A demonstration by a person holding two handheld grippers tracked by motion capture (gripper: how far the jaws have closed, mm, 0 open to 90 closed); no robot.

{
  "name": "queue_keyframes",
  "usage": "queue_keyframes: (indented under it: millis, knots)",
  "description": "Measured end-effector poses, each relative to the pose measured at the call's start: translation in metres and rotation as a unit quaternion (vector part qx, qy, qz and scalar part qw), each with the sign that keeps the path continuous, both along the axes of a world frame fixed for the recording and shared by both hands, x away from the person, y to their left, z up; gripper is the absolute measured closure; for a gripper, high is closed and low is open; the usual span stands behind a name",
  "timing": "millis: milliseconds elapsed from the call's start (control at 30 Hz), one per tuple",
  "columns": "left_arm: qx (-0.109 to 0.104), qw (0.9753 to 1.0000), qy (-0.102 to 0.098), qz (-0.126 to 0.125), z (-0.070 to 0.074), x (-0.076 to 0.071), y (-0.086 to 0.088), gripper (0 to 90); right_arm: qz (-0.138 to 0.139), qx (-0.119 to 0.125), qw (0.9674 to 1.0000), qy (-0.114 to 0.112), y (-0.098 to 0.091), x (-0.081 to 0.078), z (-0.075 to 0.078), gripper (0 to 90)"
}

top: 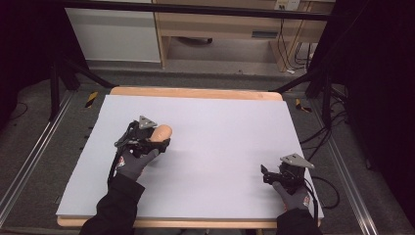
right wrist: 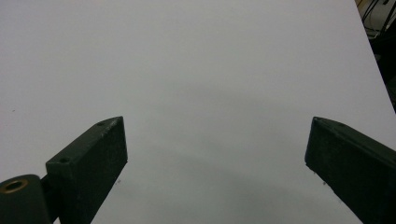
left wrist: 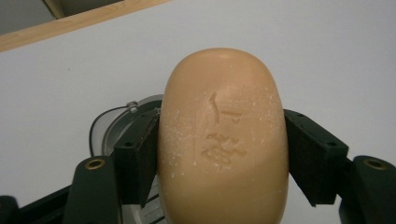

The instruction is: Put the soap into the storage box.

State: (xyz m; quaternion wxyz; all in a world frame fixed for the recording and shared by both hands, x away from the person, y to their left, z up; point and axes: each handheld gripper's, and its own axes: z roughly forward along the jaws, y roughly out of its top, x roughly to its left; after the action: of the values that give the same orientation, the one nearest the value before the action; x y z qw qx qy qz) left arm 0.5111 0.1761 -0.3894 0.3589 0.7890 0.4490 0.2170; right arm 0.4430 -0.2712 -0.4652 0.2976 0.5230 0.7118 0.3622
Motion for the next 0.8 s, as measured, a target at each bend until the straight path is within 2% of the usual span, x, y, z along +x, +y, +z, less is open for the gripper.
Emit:
queue_keyframes:
  millis: [333,533,633,667,733,800]
  knots:
    - [0.002,0.9997,0.004,0.023,-0.006,0.008,0.011,32.2,0.001,0.0,1.0,0.001,0.0,0.0,0.0,5.9]
    - [0.003,0.9994,0.005,0.034,-0.007,0.011,0.013,32.3,0.001,0.002,1.0,0.002,0.0,0.0,0.0,5.9]
    - [0.013,0.9993,0.009,0.033,-0.009,0.014,0.014,32.2,0.001,0.001,1.0,0.002,0.0,0.0,0.0,5.9]
    - [0.008,0.9992,0.009,0.038,-0.01,0.014,0.012,32.2,0.001,0.001,1.0,0.002,0.0,0.0,0.0,5.9]
    - [0.017,0.9992,0.012,0.035,-0.012,0.016,0.013,32.2,0.001,0.002,1.0,0.002,0.0,0.0,0.0,5.9]
    - [0.012,0.9991,0.013,0.039,-0.014,0.016,0.012,32.2,0.002,0.002,1.0,0.002,0.0,0.0,0.0,5.9]
